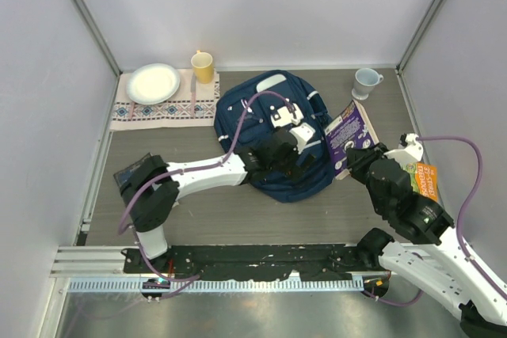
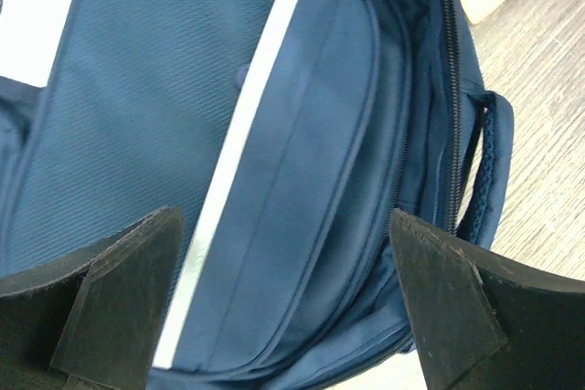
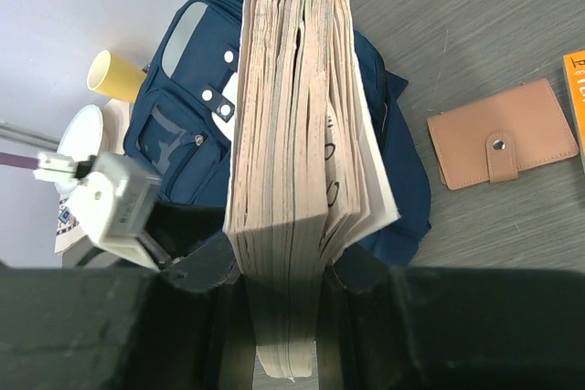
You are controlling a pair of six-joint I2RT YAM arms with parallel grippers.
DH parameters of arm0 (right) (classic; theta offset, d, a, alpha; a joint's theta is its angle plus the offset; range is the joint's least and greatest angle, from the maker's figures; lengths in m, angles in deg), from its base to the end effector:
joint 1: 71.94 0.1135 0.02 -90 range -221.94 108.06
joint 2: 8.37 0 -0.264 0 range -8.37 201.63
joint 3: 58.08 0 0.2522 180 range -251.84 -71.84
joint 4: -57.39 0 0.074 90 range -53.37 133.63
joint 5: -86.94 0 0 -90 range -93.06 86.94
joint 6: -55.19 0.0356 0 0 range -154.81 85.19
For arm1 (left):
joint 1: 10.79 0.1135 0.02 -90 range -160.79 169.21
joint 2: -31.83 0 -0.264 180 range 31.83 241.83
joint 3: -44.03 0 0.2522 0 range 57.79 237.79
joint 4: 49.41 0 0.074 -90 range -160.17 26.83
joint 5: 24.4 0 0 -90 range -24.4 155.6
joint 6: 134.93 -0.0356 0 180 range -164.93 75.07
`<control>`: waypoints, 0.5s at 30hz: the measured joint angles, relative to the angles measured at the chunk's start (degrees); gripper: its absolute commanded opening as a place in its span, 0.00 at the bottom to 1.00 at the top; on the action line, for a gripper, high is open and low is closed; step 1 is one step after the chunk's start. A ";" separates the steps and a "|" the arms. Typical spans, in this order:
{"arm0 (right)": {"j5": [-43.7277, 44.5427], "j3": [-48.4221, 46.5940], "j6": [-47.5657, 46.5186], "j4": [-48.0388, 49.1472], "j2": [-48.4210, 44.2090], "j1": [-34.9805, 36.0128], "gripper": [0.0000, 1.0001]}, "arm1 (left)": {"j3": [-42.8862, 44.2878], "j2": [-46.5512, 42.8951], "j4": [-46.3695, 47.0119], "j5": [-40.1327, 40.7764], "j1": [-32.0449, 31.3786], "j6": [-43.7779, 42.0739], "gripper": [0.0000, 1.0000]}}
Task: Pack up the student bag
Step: Place the book in the student bag.
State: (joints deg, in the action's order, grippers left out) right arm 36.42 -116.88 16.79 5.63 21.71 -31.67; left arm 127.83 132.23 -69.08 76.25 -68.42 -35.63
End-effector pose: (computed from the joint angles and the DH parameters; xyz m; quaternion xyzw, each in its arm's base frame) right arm 0.0956 0.0513 0.3273 0.2629 0.7628 0.1772 0.5635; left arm 0.2182 -0.3320 0.2366 0.3253 0.8276 -0.1790 0.4210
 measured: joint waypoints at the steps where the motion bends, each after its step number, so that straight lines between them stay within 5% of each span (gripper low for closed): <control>1: 0.02 0.07 0.15 -0.20 -0.22 0.00 0.01 | 0.96 1.36 -0.11 -0.02 -0.52 -0.35 1.00; 9: 0.44 0.79 1.92 -0.81 -0.68 0.00 0.01 | 2.38 7.54 -0.52 3.87 -1.77 -0.15 0.89; 15: 0.39 1.44 2.43 -0.94 -0.59 0.00 0.01 | 2.58 9.18 -0.44 8.61 -1.77 1.03 0.52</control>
State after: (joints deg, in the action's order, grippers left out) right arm 36.82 -115.44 19.21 4.69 21.12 -31.67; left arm 130.41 141.41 -69.52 84.86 -70.19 -34.60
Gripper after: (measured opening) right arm 0.289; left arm 0.677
